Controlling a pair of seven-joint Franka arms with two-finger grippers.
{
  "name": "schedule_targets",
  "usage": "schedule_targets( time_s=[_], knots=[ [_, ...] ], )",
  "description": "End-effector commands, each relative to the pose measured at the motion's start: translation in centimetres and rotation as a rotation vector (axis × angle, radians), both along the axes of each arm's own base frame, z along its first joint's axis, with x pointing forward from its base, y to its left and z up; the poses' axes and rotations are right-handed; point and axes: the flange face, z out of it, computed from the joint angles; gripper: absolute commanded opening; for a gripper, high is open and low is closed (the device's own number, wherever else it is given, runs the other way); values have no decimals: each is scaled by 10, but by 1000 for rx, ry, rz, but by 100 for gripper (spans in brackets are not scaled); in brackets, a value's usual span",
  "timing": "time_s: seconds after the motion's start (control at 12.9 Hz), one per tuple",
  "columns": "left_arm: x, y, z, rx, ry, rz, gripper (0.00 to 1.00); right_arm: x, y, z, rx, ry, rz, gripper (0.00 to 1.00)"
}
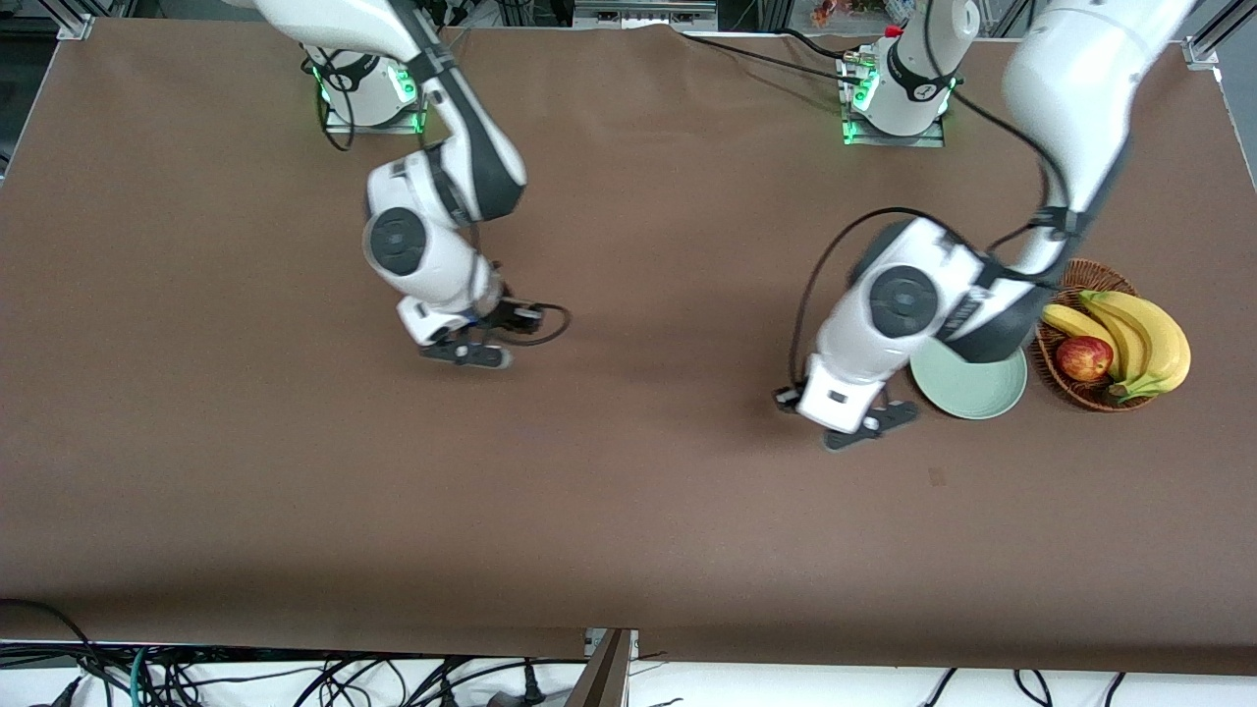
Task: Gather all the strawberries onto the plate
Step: 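Release the strawberry on the plate while the right gripper sets another down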
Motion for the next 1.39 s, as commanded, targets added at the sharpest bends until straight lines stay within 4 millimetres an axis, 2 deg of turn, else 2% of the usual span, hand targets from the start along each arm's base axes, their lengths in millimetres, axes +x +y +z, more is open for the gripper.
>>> schedule_targets(
  time_s=[0.0, 0.15, 0.31, 0.39, 0.54, 0.62, 0.7, 0.77, 0.85, 1.01, 1.08, 1.16, 1.24, 1.32],
  knots=[
    [3, 42, 5, -18, 54, -104, 22, 2, 98, -25, 26, 27, -145, 18],
    [10, 90, 7, -28, 72, -162, 22, -24, 173, -48, 54, 5, -221, 22],
    [12, 155, 10, -59, 99, -257, 22, -56, 225, -79, 148, -80, -297, 28],
    [11, 187, 10, -75, 104, -291, 22, -69, 242, -88, 197, -111, -339, 29],
    [3, 238, 0, -90, 123, -364, 22, -87, 264, -92, 258, -126, -402, 43],
    [-4, 259, -10, -95, 137, -404, 22, -93, 269, -91, 271, -125, -425, 55],
    [-9, 279, -20, -97, 143, -436, 22, -92, 269, -86, 275, -122, -440, 84],
    [-17, 294, -31, -102, 143, -458, 23, -87, 268, -79, 275, -130, -435, 97],
    [-27, 304, -47, -94, 134, -469, 23, -80, 265, -60, 282, -136, -426, 99],
    [-56, 312, -82, -69, 98, -487, 23, -58, 244, -39, 193, -115, -382, 99],
    [-68, 316, -95, -59, 89, -482, 23, -38, 225, -13, 164, -96, -365, 99],
    [-76, 317, -102, -58, 92, -479, 24, -21, 203, 3, 122, -65, -341, 99],
    [-78, 317, -104, -60, 97, -479, 31, -9, 186, 25, 102, -43, -283, 99],
    [-79, 316, -106, -62, 101, -482, 53, 4, 162, 36, 61, -1, -225, 99]
  ],
)
